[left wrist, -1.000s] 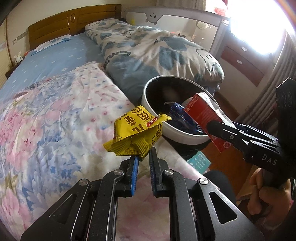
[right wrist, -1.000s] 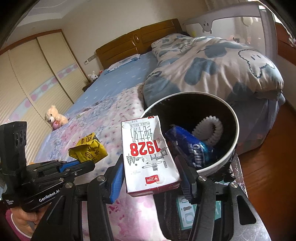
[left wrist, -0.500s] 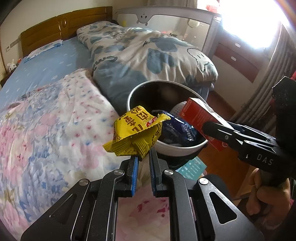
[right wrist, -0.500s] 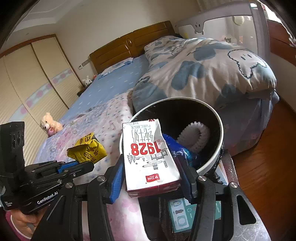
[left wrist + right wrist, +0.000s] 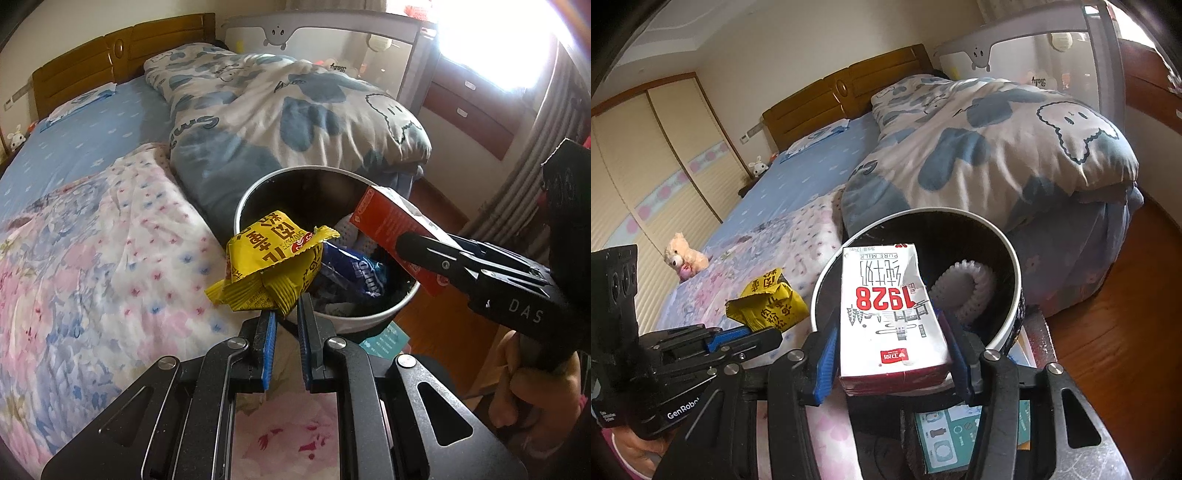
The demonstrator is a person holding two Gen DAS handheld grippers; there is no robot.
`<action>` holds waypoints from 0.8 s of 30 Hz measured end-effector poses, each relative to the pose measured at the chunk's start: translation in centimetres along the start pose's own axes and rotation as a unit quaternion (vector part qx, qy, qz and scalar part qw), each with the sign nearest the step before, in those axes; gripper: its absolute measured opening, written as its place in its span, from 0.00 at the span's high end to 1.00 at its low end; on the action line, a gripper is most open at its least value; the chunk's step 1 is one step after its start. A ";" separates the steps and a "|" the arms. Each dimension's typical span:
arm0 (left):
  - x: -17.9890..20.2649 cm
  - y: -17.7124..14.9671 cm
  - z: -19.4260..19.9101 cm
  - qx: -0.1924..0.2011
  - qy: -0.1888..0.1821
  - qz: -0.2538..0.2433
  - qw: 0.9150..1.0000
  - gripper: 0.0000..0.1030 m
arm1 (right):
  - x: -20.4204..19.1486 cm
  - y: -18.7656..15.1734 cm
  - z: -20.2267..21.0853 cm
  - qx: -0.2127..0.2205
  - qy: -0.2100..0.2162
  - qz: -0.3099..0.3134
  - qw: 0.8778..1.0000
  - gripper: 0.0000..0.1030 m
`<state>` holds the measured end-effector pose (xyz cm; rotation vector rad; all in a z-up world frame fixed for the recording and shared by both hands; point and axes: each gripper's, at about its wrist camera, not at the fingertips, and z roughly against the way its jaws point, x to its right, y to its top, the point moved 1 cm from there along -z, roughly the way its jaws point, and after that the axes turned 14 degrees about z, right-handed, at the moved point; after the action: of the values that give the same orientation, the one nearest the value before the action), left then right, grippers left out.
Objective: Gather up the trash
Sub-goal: 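Carry the milk box and yellow wrapper over the bin with both tools, then hold the milk box and yellow wrapper above the bin opening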
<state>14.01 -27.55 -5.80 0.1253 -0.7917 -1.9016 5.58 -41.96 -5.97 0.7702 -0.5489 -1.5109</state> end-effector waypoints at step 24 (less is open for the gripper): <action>1.8 2.2 -2.7 -0.008 0.003 -0.016 1.000 0.90 | 2.7 1.6 -1.7 -0.008 -0.011 -0.010 1.000 0.50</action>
<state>16.00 -30.91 -6.22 0.1352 -0.7741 -1.9355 7.91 -44.60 -6.31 0.7487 -0.5464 -1.5428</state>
